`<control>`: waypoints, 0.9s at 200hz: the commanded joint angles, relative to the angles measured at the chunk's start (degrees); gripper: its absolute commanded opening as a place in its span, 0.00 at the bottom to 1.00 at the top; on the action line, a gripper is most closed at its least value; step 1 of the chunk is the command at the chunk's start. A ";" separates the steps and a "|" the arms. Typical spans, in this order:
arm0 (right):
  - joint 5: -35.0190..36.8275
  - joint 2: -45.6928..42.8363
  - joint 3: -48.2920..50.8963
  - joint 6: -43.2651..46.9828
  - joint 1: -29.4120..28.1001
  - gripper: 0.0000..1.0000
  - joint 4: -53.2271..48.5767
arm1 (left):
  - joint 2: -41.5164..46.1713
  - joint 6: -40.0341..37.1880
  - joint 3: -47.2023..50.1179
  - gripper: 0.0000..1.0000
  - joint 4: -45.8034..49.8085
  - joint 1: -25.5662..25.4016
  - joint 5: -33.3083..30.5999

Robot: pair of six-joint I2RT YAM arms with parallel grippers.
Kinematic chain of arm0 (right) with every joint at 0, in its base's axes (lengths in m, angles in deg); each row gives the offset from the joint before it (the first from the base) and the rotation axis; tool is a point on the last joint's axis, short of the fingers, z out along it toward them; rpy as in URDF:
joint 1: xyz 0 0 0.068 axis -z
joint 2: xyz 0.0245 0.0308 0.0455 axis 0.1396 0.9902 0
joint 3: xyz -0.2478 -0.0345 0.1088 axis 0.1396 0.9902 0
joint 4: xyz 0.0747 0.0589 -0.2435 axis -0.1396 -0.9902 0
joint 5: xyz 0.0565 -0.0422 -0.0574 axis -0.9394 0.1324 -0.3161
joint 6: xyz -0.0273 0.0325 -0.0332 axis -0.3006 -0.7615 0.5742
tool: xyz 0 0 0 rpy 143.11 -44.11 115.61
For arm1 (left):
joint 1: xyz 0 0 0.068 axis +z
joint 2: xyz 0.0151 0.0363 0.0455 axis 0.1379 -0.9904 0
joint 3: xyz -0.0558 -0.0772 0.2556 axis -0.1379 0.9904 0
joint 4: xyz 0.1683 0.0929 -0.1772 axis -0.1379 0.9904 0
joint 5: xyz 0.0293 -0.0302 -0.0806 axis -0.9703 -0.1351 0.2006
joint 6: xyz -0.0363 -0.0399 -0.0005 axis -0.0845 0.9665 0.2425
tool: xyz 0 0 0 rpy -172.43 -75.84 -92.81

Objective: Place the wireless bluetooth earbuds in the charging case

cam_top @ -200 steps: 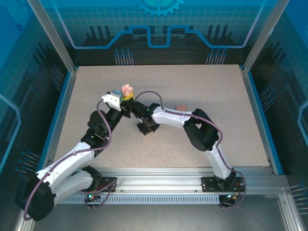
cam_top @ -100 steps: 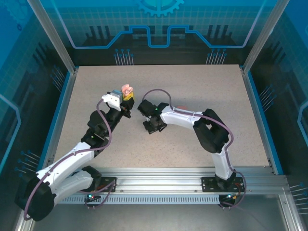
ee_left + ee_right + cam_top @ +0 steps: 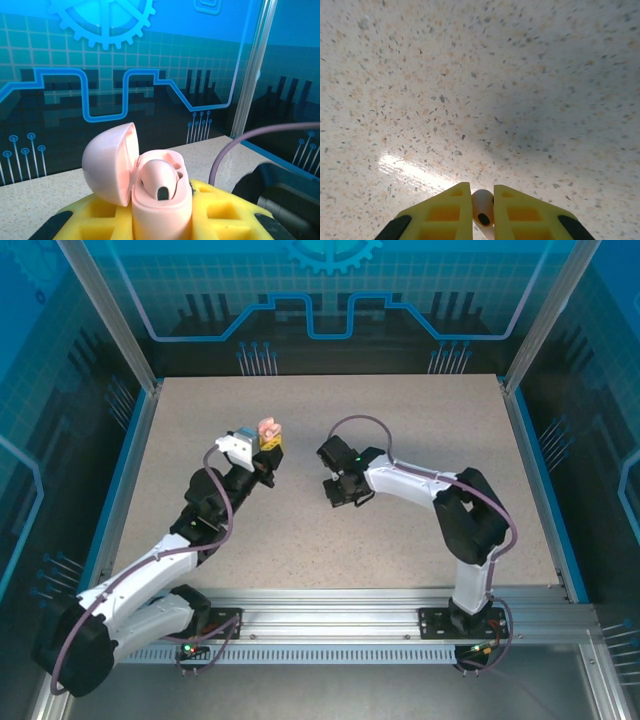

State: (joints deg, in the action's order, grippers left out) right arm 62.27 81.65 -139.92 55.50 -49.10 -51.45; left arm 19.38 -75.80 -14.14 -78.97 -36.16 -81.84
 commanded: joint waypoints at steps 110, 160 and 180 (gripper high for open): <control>-8.22 -28.56 -8.00 -0.23 9.64 0.15 5.25 | -6.10 1.98 -0.33 0.00 -8.28 -0.34 16.15; -14.05 -35.22 -9.39 -3.00 11.57 0.15 12.56 | -8.67 -1.33 -5.56 0.00 -9.28 -3.03 17.18; -16.60 -37.20 -8.19 -4.04 11.70 0.16 17.10 | -10.13 -2.24 -7.62 0.00 -10.29 -4.10 17.49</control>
State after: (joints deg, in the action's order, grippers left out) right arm 50.53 46.72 -148.31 53.47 -38.22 -41.37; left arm 10.62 -75.30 -18.05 -85.26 -39.09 -66.50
